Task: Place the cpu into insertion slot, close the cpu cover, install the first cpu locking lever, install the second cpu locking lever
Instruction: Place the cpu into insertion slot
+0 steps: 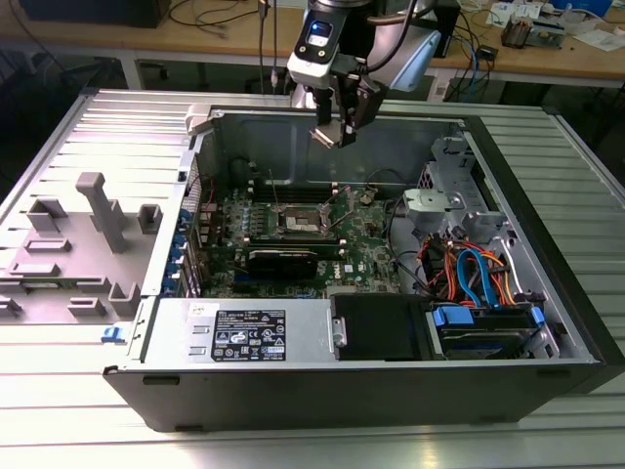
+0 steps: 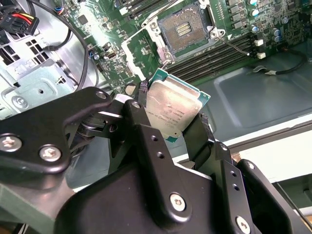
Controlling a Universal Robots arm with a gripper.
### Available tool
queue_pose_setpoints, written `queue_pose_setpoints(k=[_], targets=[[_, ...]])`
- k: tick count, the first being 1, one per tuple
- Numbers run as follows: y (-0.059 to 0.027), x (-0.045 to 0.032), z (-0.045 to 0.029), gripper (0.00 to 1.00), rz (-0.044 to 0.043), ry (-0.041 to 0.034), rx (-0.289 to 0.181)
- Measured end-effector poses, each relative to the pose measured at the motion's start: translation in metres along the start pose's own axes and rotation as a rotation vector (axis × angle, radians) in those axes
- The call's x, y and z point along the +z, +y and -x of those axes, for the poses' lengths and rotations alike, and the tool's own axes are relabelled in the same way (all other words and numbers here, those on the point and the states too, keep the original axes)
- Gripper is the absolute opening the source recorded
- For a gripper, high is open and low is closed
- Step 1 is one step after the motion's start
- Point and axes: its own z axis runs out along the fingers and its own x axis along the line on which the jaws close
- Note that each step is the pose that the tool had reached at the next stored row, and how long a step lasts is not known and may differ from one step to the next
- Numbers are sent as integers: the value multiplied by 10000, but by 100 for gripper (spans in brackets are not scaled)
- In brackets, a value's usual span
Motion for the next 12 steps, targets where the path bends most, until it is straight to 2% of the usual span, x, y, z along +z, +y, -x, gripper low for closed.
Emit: queue_pose_setpoints(k=[1, 12], targets=[[-3, 33, 1, 54, 0, 0, 0], [-12, 70, 2, 54, 1, -1, 6]])
